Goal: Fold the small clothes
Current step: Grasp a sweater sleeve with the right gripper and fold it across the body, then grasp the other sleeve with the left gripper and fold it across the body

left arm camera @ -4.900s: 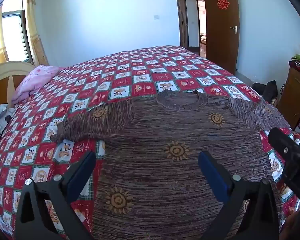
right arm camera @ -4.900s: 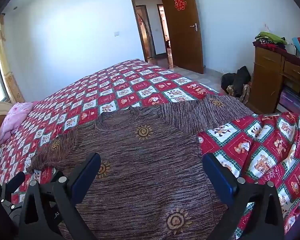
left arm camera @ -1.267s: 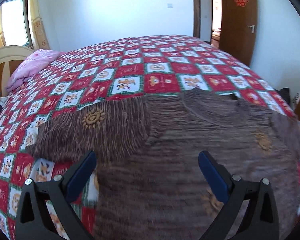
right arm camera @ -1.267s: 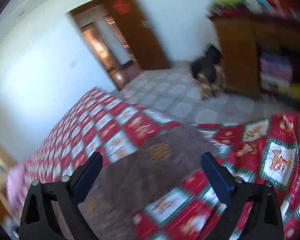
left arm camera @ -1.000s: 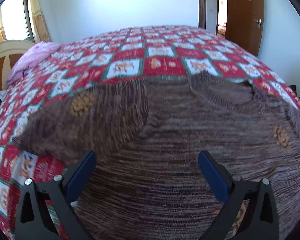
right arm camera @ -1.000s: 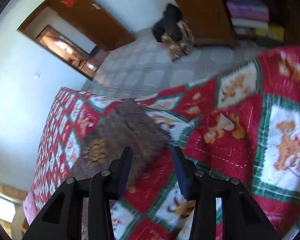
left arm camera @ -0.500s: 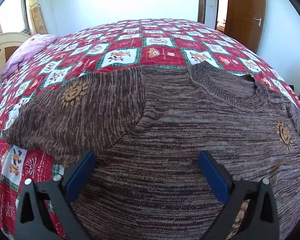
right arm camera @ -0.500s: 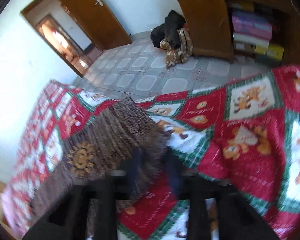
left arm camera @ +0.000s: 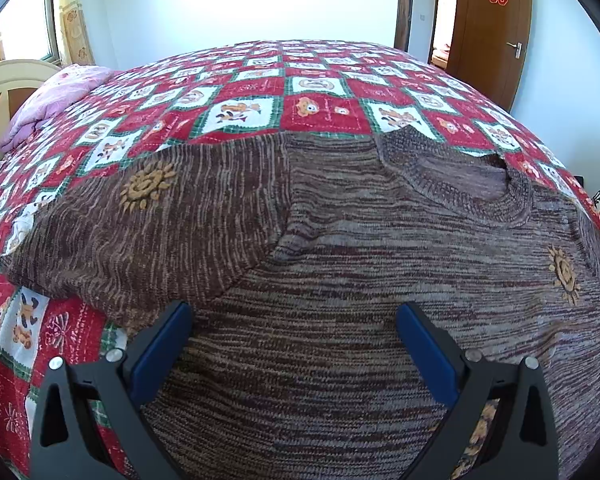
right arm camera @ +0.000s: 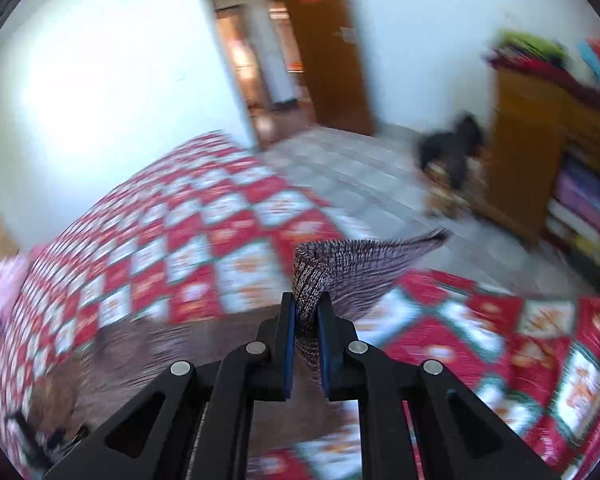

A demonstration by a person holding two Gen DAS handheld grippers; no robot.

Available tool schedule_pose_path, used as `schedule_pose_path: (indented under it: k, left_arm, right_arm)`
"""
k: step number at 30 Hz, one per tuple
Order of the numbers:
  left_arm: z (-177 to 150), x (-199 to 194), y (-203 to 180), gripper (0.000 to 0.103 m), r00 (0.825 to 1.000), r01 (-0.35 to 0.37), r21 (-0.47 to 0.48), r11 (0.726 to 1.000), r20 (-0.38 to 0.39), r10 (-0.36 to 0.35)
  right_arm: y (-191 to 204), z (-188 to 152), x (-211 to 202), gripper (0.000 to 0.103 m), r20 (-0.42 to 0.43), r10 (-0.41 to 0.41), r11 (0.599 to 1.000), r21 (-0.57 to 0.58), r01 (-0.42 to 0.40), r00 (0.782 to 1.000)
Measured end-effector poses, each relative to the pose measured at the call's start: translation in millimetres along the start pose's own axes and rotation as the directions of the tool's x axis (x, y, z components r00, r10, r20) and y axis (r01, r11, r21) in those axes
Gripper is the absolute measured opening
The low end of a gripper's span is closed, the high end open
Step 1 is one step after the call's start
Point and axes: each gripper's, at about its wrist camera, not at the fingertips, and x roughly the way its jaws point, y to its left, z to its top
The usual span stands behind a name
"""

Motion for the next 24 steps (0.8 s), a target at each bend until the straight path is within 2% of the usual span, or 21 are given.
schedule_pose_path:
  k: [2, 4, 8, 10, 12, 13, 14, 16, 17, 18, 21, 24]
  left_arm:
    - [-0.4, -0.3, 0.3, 0.103, 1.000, 0.003, -0.003, 1.000, 0.002, -0.003]
    - [-0.3, -0.3, 0.7, 0.103, 1.000, 0.006, -0.005, 1.000, 0.003, -0.006]
    - [-0.5, -0.3, 1.7, 0.103, 1.000, 0.014, -0.011, 1.000, 0.005, -0.014]
    - [-0.5, -0.3, 2.2, 0.103, 1.000, 0.019, -0.014, 1.000, 0.007, -0.019]
    - [-0.7, -0.5, 2.5, 0.103, 1.000, 0.023, -0.017, 1.000, 0.007, -0.023]
    - [-0.7, -0.4, 2.5, 0.103, 1.000, 0.024, -0.018, 1.000, 0.008, -0.024]
    - [-0.5, -0.3, 2.5, 0.103, 1.000, 0.025, -0.019, 1.000, 0.008, -0.025]
    - [-0.4, -0.3, 2.6, 0.103, 1.000, 0.025, -0.019, 0.999, 0.008, -0.025]
    - [-0.5, -0.4, 2.6, 0.103, 1.000, 0.026, -0.019, 0.999, 0.008, -0.025]
    - [-0.4, -0.4, 2.8, 0.103, 1.000, 0.026, -0.019, 0.999, 0.008, -0.025]
    - [-0.3, -0.3, 2.8, 0.103, 1.000, 0.024, -0.019, 1.000, 0.008, -0.024]
    - [-0.2, -0.4, 2.1, 0.103, 1.000, 0.021, -0.017, 1.000, 0.007, -0.021]
  right_arm:
    - [42.8, -8.0, 0.3, 0.010, -0.021, 0.078, 0.995, -0.065, -0.079, 0.997]
    - [88.0, -23.1, 8.9, 0.010, -0.067, 0.167, 0.978, -0.118, -0.174, 0.984]
    - [164.4, -77.1, 42.0, 0.010, -0.193, 0.282, 0.934, -0.168, -0.315, 0.940]
    - [180.8, -103.2, 61.6, 0.011, -0.242, 0.314, 0.925, -0.139, -0.353, 0.918]
    - [183.3, -123.3, 75.8, 0.018, -0.275, 0.344, 0.918, -0.104, -0.384, 0.898]
    - [182.9, -131.5, 85.3, 0.022, -0.304, 0.360, 0.913, -0.082, -0.400, 0.882]
    - [181.7, -139.3, 91.0, 0.032, -0.345, 0.377, 0.907, -0.053, -0.419, 0.860]
    - [174.5, -149.9, 92.4, 0.034, -0.385, 0.430, 0.887, 0.015, -0.461, 0.816]
    - [169.5, -149.6, 87.6, 0.034, -0.376, 0.453, 0.877, 0.028, -0.479, 0.808]
    - [165.5, -147.4, 82.3, 0.034, -0.361, 0.458, 0.875, 0.023, -0.483, 0.812]
    - [152.0, -124.9, 63.5, 0.034, -0.269, 0.425, 0.895, -0.017, -0.445, 0.864]
    - [151.6, -106.9, 65.7, 0.033, -0.250, 0.350, 0.924, -0.067, -0.377, 0.903]
